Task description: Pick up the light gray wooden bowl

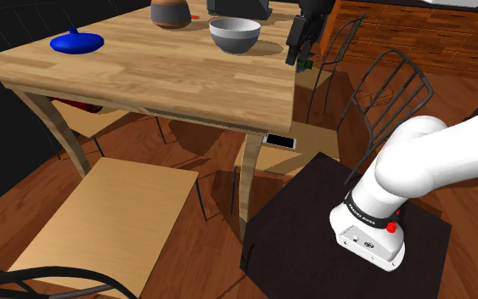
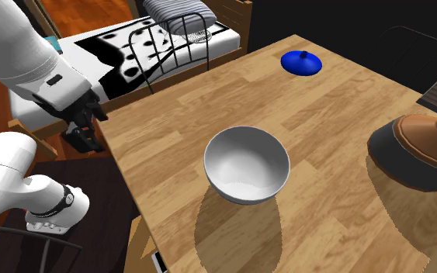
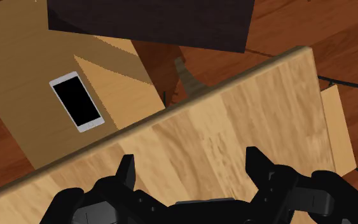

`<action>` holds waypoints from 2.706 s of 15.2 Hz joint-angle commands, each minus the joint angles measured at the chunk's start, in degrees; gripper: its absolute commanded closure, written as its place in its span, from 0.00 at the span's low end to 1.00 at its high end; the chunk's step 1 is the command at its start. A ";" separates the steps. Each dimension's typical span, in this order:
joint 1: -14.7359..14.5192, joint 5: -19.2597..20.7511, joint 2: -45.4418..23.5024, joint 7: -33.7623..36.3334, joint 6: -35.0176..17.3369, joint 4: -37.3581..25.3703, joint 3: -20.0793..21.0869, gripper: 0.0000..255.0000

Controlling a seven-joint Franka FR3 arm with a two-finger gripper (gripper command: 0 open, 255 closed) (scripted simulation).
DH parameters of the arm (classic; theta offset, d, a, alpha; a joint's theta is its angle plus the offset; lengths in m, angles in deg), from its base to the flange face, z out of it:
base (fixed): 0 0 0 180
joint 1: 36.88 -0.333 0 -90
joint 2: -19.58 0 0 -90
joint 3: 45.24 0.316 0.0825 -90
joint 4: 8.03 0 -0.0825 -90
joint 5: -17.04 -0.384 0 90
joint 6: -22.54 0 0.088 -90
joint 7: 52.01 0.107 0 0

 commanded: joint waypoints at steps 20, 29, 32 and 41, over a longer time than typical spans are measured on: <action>0.47 8.44 -44.20 1.23 -3.08 -41.66 2.73 0.00; -0.14 11.31 -57.34 1.59 -0.87 -57.05 2.89 0.00; -0.08 11.32 -56.68 1.84 -3.47 -53.78 2.88 0.00; -0.03 11.32 -56.44 1.92 -4.72 -52.29 2.86 1.00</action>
